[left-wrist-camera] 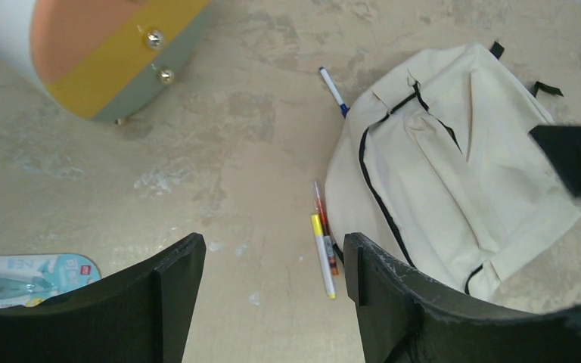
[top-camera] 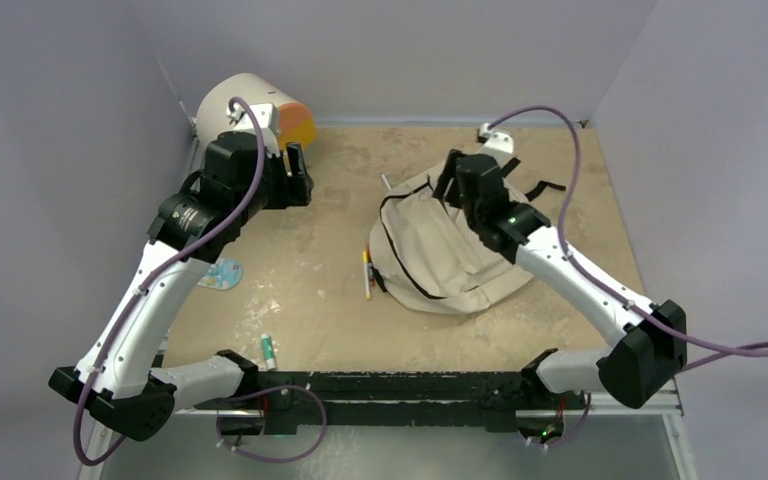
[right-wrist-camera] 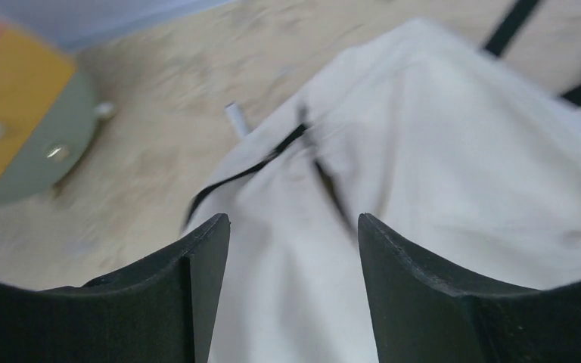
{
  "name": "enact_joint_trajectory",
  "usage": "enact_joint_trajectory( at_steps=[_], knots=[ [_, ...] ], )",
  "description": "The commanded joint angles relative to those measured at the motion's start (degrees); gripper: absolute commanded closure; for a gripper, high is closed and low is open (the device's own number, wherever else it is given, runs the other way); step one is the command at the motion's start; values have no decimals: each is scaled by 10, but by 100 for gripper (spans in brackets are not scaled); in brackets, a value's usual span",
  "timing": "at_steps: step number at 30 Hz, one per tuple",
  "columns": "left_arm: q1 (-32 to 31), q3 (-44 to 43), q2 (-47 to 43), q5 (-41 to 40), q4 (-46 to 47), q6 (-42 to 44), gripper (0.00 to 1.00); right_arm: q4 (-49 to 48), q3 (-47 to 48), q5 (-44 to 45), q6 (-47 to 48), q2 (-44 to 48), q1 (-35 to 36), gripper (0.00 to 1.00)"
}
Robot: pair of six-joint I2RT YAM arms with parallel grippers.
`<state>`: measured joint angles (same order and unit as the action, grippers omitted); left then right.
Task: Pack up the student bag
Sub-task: Unzip the student bag at the center of the board.
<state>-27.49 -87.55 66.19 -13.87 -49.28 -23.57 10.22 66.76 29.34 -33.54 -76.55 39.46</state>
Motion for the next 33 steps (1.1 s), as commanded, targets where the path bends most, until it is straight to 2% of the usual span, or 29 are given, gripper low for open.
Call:
enact_joint_trajectory(
  at_steps=[1,6,13,33],
  knots=[
    [2,15,-10,63,23,-26,33,16,-19,28,60,-13,-86,33],
    [2,21,-4,87,22,-23,33,8,-22,-32,110,-65,-150,30],
    [2,31,-13,96,28,-24,33,20,-21,-90,150,-119,-151,28],
    [2,37,3,128,50,-31,33,56,-18,-177,193,-142,-151,26]
  ],
)
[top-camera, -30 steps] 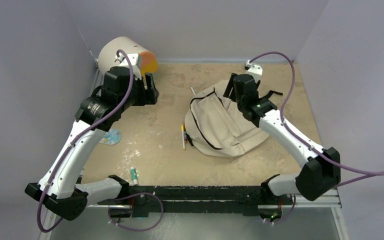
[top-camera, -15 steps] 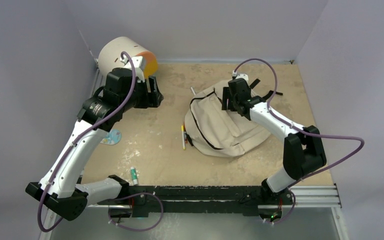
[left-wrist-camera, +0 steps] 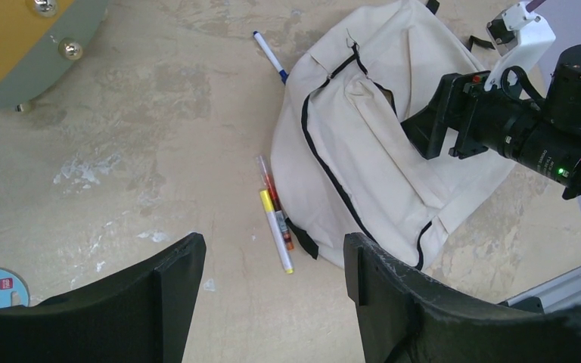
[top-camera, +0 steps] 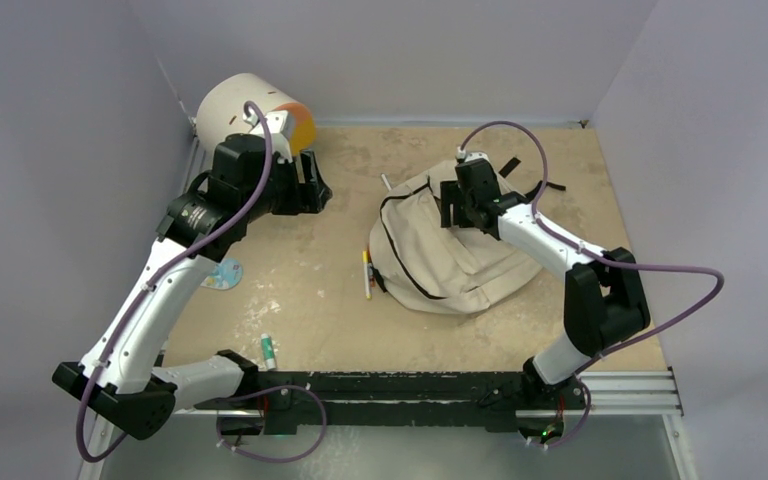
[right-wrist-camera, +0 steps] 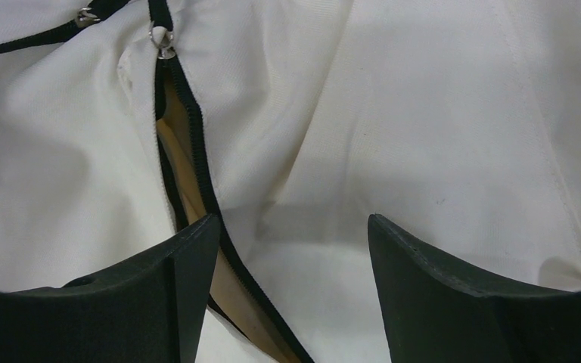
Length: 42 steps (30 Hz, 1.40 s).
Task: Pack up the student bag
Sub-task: Unzip the student bag at the center of the board.
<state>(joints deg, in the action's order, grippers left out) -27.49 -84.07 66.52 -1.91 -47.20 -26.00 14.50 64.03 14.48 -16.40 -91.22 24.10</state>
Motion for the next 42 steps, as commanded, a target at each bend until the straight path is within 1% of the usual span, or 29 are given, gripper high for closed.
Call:
enact_joint_trajectory(
  at_steps=[1,5,12,15,19,22,23,24,25,26,30,34,35,39,42],
  knots=[
    [3,3,-2,9,29,-6,33,15,11,-28,30,2,2,26],
    [2,12,-5,8,31,-9,33,18,12,-47,59,-3,4,25],
    [2,21,-6,16,36,-15,33,24,13,-42,78,-26,12,25],
    [2,25,-4,16,39,-19,33,29,19,-13,78,-56,36,25],
    [2,29,-4,16,40,-22,33,39,23,51,56,-94,59,26],
    [2,29,-6,16,40,-22,33,44,22,96,36,-102,63,34],
    [2,30,-6,16,40,-22,33,43,21,107,32,-97,63,39],
    [2,31,-7,16,40,-23,33,44,21,118,25,-91,64,46],
    [3,32,-7,16,42,-23,33,46,20,130,18,-84,64,56],
    [2,33,-6,16,43,-24,33,46,20,138,14,-75,64,62],
    [2,39,-2,34,51,-32,33,49,24,166,0,-35,64,80],
    [2,47,4,51,65,-43,33,49,31,176,-6,10,63,97],
    [2,50,6,57,70,-45,33,49,34,181,-7,20,64,100],
    [2,59,17,89,96,-57,33,53,47,194,-4,45,57,100],
    [2,66,31,127,129,-67,34,50,51,180,1,55,49,100]
  ],
)
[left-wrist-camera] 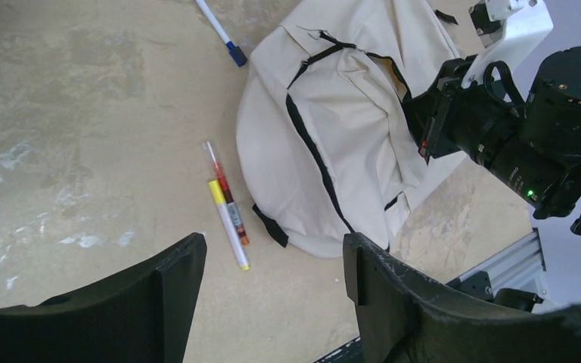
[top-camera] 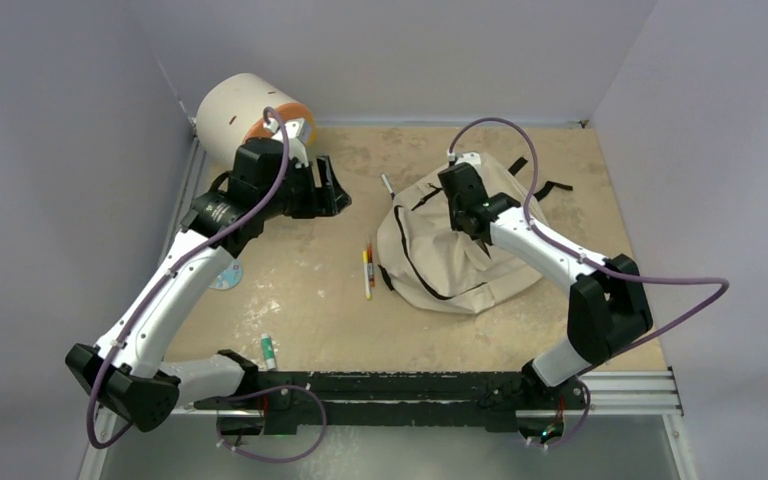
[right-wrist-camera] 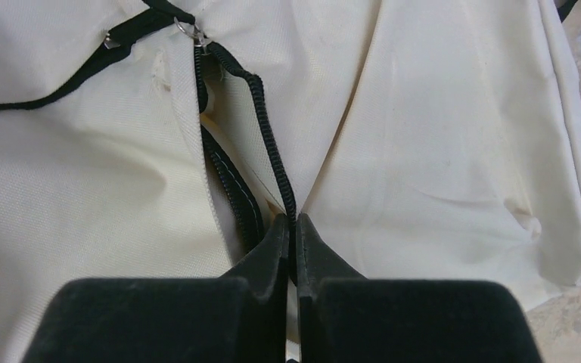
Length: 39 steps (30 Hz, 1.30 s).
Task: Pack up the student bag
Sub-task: Unzip the student bag at the center of the board.
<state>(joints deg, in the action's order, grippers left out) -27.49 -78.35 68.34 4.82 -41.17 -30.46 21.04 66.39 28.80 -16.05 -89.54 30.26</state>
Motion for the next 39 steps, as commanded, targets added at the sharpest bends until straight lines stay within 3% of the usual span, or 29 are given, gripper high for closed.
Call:
enact_joint_trajectory(
  at_steps=[1,5,11,14,20,28,33,39],
  knots=[
    [2,11,21,76,85,-27,35,-19,27,29,2,39,-16,100],
    [-8,15,57,139,168,-55,40,-32,18,-39,8,30,-26,100],
    [-123,-19,156,75,247,-56,42,-52,-15,-20,-18,9,-42,100],
    [-147,-15,204,85,295,-76,44,-65,-30,-13,-27,13,-67,100],
    [-178,-13,291,87,374,-91,45,-92,-50,-94,-27,37,-87,100],
    [-188,-25,379,79,397,-92,48,-81,-60,-58,-19,29,-88,69],
    [-188,1,383,72,403,-94,48,-70,-62,-9,-18,20,-88,61],
    [-188,13,381,66,402,-94,48,-57,-58,38,-21,11,-88,59]
  ],
)
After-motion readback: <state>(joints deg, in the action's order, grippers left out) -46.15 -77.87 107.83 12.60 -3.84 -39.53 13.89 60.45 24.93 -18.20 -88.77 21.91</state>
